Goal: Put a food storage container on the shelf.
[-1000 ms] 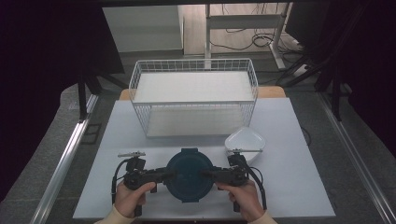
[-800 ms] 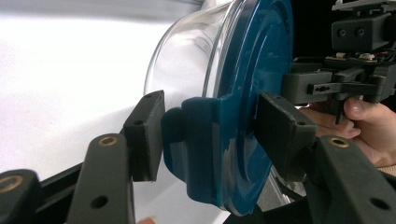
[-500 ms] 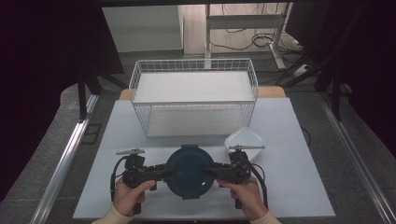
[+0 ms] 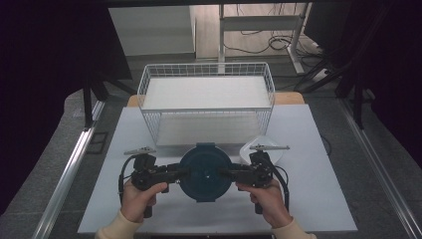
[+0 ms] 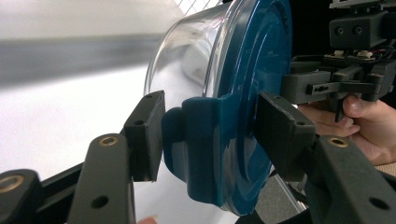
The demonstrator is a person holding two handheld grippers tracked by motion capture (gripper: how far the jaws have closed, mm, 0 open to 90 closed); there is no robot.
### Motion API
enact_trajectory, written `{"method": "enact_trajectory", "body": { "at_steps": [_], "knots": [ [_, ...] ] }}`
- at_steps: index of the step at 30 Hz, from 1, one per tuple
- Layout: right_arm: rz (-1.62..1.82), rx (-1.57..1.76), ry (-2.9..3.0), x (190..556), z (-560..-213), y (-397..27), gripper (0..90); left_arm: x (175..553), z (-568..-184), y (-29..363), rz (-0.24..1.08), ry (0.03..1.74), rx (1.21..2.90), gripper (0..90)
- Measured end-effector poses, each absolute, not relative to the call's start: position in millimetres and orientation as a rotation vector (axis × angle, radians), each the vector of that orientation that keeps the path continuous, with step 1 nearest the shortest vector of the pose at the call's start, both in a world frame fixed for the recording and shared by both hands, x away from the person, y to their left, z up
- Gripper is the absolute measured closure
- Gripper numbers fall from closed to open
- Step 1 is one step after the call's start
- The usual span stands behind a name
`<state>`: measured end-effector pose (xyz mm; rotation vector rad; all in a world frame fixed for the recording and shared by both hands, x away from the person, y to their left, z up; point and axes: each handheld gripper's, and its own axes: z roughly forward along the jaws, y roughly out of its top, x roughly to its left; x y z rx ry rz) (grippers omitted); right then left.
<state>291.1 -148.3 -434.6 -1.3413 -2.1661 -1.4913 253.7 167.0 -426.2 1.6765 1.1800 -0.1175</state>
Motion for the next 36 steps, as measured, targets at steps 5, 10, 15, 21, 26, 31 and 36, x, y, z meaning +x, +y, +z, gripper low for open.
{"method": "enact_trajectory", "body": {
  "at_steps": [5, 10, 15, 21, 26, 31, 36],
  "knots": [
    [-1.512, -1.343, -2.176, 299.0, -422.5, -151.5, 33.5, 264.5, -415.7, 165.6, -0.122, 1.169, 1.675, 45.2],
    [-1.511, -1.340, -2.187, 308.7, -411.5, -150.9, 33.6, 272.9, -408.8, 166.9, -0.126, 1.164, 1.669, 45.3],
    [-1.511, -1.341, -2.194, 315.1, -403.5, -150.5, 33.6, 281.4, -400.3, 167.3, -0.131, 1.163, 1.663, 45.3],
    [-1.527, -1.337, -2.199, 322.1, -391.3, -149.8, 33.6, 289.3, -386.6, 168.1, -0.120, 1.155, 1.665, 45.3],
    [-1.539, -1.328, -2.207, 330.7, -377.2, -148.5, 33.8, 297.6, -374.6, 169.8, -0.114, 1.143, 1.671, 45.3],
    [-1.553, -1.323, -2.213, 336.4, -367.9, -148.0, 33.9, 305.3, -362.8, 170.6, -0.102, 1.132, 1.668, 45.3],
    [-1.562, -1.322, -2.213, 342.8, -357.3, -147.3, 33.9, 311.5, -352.6, 171.3, -0.094, 1.124, 1.665, 45.3]
  ]
}}
